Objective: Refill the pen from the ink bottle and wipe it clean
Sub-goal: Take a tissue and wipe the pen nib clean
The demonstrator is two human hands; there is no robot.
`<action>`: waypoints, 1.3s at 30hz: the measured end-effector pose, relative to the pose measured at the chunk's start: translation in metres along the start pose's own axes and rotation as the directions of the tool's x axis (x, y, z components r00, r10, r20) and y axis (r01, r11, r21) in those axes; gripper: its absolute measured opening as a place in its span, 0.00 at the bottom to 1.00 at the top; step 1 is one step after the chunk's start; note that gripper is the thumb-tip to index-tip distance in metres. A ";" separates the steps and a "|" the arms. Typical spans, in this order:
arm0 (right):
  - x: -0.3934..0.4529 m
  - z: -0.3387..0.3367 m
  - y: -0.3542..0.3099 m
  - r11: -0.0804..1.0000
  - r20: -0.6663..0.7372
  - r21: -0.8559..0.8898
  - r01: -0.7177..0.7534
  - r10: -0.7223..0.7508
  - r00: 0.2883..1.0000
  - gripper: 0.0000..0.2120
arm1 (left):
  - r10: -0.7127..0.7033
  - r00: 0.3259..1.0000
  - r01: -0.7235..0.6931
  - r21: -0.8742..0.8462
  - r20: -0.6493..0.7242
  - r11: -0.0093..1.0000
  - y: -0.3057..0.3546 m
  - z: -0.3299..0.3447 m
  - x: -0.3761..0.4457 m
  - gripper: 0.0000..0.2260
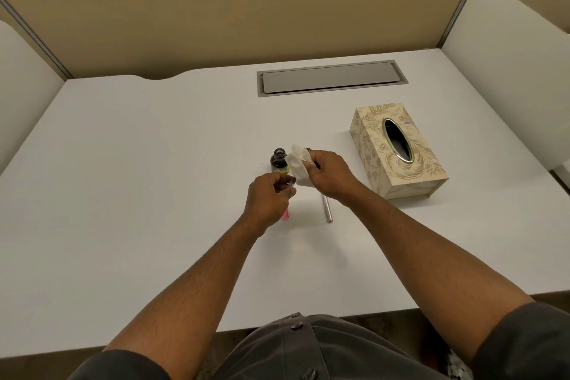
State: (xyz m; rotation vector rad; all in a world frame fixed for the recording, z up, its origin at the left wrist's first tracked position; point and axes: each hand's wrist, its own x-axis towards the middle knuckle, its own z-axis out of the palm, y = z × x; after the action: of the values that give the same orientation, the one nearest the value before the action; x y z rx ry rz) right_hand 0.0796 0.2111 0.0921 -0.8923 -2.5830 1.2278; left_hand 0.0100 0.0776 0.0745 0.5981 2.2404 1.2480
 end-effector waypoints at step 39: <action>0.007 0.004 -0.012 0.998 0.021 -0.062 0.006 -0.005 1.000 0.14 | -0.034 0.998 0.047 0.233 -0.058 0.971 0.007 -0.006 0.009 0.07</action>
State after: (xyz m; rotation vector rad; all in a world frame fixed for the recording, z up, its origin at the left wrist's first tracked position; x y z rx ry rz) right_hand 0.0673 0.2070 0.0974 -0.8878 -2.6511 1.1679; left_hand 0.0002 0.0823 0.0813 0.6076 2.4531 0.9972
